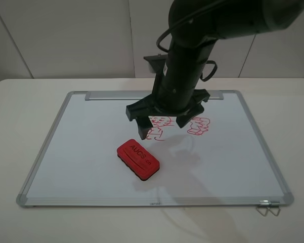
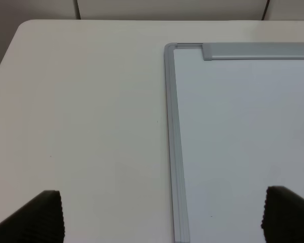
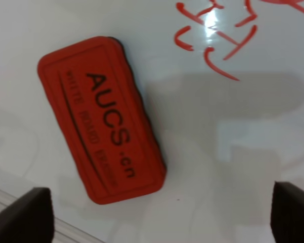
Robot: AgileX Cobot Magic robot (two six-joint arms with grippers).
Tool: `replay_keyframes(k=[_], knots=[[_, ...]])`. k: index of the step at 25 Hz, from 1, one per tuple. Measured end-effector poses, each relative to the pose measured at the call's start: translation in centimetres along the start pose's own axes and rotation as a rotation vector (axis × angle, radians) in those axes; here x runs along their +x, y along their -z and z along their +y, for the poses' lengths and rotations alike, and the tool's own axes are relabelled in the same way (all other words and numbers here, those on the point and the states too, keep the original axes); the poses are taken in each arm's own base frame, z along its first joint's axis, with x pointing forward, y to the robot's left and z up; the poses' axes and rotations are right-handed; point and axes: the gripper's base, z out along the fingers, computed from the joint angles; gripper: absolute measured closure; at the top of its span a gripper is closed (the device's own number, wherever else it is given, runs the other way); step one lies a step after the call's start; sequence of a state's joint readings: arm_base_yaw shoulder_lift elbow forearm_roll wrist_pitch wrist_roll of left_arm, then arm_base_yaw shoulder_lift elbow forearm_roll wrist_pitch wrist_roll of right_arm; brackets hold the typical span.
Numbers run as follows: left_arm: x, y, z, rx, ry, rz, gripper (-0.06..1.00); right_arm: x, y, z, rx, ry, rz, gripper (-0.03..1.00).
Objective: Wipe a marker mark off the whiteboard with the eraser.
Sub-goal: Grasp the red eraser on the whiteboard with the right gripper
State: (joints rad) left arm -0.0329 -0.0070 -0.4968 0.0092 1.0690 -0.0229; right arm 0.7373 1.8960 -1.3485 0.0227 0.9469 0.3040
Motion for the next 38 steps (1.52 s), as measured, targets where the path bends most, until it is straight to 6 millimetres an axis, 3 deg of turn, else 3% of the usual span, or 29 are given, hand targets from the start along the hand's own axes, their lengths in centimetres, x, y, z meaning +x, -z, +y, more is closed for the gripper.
replay_keyframes(k=[7, 19, 28, 33, 38], knots=[[0.0, 0.0, 0.0, 0.0, 0.0, 0.0, 0.16, 0.1, -2.6, 2.6, 0.009, 0.061, 0.048, 0.2], [0.0, 0.0, 0.1, -0.006, -0.003, 0.0, 0.16, 0.2, -6.1, 4.1, 0.058, 0.151, 0.052, 0.2], [0.0, 0.0, 0.1, -0.007, -0.005, 0.0, 0.16, -1.4, -7.3, 4.4, 0.084, 0.183, 0.02, 0.2], [0.0, 0.0, 0.1, -0.007, -0.005, 0.0, 0.16, -1.4, -8.7, 4.2, 0.118, 0.2, 0.059, 0.2], [0.0, 0.0, 0.1, -0.007, -0.005, 0.0, 0.16, -1.5, -8.8, 4.1, 0.131, 0.215, 0.054, 0.2]])
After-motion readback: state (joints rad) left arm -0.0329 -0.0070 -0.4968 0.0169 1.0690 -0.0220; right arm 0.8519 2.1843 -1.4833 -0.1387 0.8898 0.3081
